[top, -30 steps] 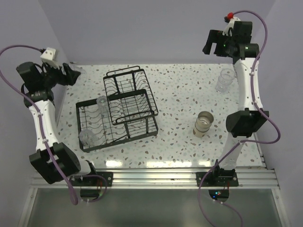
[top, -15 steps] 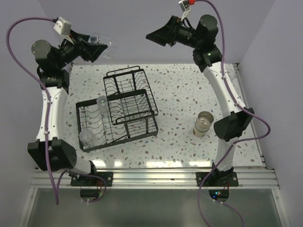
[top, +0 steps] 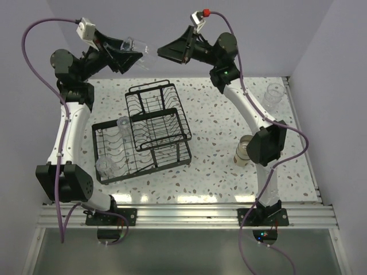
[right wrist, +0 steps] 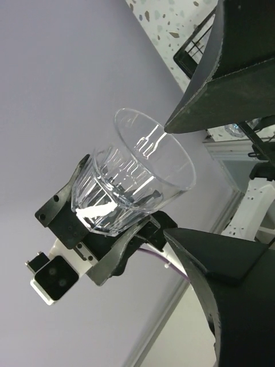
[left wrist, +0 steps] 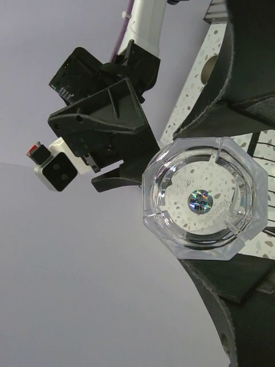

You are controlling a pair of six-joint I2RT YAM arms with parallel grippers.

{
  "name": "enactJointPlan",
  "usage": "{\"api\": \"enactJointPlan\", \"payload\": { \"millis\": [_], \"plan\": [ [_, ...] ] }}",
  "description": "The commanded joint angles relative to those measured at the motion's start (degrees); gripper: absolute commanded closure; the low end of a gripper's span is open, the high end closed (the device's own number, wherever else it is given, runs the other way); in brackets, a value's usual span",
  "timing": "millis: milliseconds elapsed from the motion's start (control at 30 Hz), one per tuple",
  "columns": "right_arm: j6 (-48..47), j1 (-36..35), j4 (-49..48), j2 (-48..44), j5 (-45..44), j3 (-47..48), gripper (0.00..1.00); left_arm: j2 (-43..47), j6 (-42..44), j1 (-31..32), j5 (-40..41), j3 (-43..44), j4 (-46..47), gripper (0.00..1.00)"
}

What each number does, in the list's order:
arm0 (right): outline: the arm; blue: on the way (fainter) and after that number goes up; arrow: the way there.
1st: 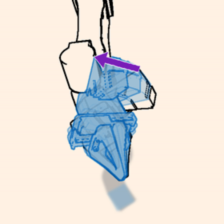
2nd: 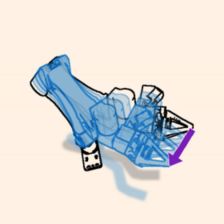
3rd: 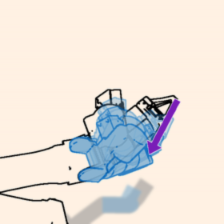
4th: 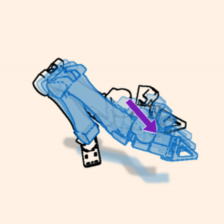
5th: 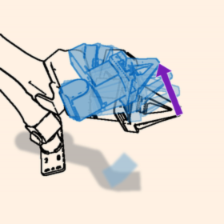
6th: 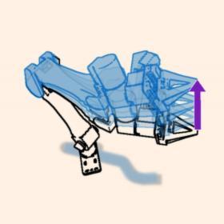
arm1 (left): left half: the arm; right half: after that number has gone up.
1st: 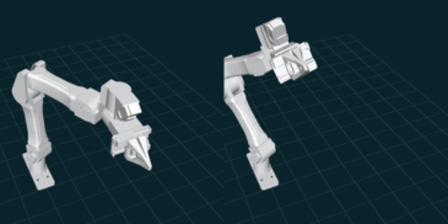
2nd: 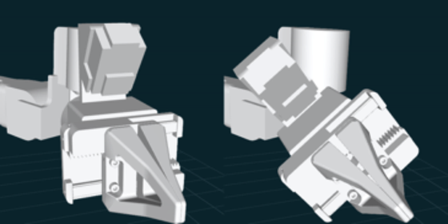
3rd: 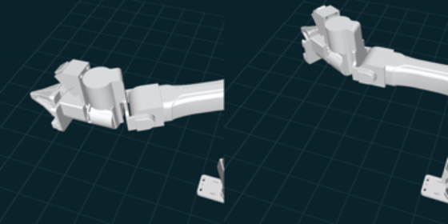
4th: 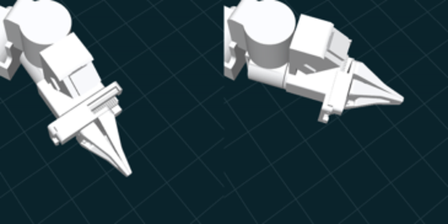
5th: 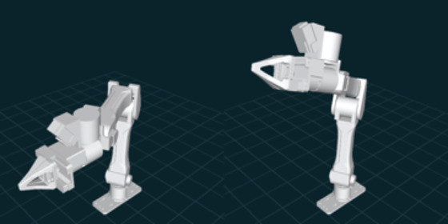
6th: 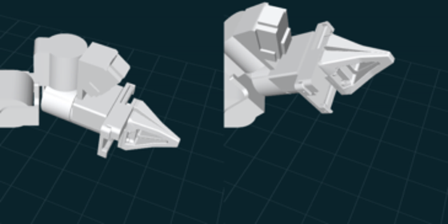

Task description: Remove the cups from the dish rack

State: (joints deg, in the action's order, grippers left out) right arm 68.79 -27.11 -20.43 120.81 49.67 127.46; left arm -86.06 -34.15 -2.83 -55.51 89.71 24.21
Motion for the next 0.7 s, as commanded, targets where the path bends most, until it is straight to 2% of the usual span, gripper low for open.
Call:
{"api": "enactJointPlan", "payload": {
  "millis": [0,200,300,400,533,567,633,667],
  "plan": [
    [2.5,0.3,-4.1,-1.3,1.0,0.3,0.31,1.0,-2.8,0.0,0.3,0.9,6.6,1.00],
    [6.3,-1.4,-7.3,0.7,1.2,1.8,0.41,0.9,-2.8,1.6,0.5,-0.6,8.0,1.00],
    [7.9,-2.4,-8.1,1.8,1.7,2.6,0.49,0.4,-3.6,2.0,0.7,-0.5,9.6,1.00],
    [9.2,-2.7,-9.5,2.1,1.7,2.7,0.60,-0.2,-3.7,2.4,0.5,0.0,10.1,1.00],
    [11.3,-2.7,-11.0,2.7,1.8,3.8,0.87,0.0,-3.4,2.4,0.4,-1.2,10.1,1.00],
    [11.1,-2.7,-10.5,2.7,1.9,4.4,0.99,0.1,-3.2,2.4,0.5,-2.1,10.0,1.00],
    [9.6,-2.6,-8.7,2.4,2.0,4.4,1.00,0.5,-1.8,2.4,0.8,-2.9,8.3,0.99],
    [8.6,-2.6,-7.8,2.1,2.0,4.4,1.00,0.7,-0.9,2.4,1.0,-3.0,7.2,0.89]
  ]
}}
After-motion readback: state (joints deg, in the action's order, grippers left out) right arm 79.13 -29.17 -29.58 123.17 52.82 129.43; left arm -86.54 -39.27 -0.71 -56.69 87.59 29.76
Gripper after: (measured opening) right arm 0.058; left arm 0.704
